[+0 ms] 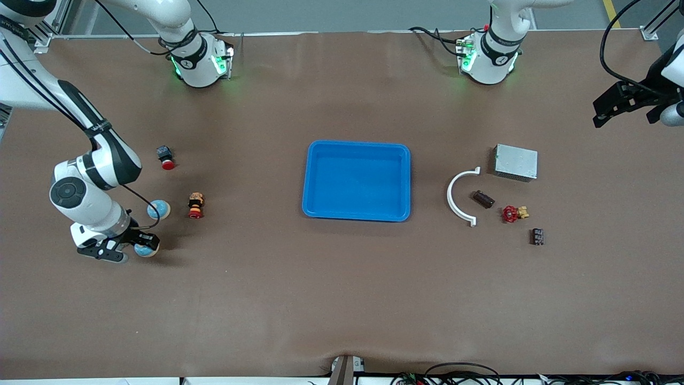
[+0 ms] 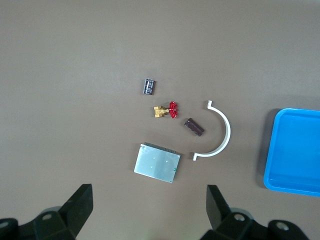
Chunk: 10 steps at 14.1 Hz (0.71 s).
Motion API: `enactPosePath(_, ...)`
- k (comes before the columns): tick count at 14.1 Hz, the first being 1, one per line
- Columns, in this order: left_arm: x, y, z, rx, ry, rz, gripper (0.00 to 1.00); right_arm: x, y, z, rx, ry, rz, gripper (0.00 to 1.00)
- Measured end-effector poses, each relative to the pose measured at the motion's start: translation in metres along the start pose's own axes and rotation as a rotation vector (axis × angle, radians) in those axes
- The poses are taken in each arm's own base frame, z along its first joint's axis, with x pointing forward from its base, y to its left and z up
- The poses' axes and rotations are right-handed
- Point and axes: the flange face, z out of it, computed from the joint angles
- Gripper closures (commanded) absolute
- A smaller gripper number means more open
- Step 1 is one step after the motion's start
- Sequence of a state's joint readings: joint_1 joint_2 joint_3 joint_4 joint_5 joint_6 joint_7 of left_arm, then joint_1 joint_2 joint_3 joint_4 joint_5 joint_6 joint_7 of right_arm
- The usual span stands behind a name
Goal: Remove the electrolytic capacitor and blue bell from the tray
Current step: 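Lower the bell beside the first bell with the right gripper and release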
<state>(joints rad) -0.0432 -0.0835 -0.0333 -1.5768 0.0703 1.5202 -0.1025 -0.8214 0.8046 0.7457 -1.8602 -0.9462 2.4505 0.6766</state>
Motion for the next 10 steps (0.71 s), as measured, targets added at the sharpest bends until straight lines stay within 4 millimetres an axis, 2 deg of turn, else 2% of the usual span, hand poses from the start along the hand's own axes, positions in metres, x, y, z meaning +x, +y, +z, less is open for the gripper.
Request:
enactPosePath(1,0.0,0.0,0.0,0.0,0.0,0.0,0.0,0.0003,0.0,0.0003,0.004,0.004,0.001,0.67)
enactPosePath(2,0.0,0.0,0.0,0.0,0.0,0.0,0.0,0.0007,0.0008,0.0009,0.008,0.01,0.002,0.01)
enactPosePath(10,0.0002,0.0001,0.0008,0.0,-0.002,0.0,0.0,0.0008,0.0003,0.0074,0.016,0.017,-0.01,0.0)
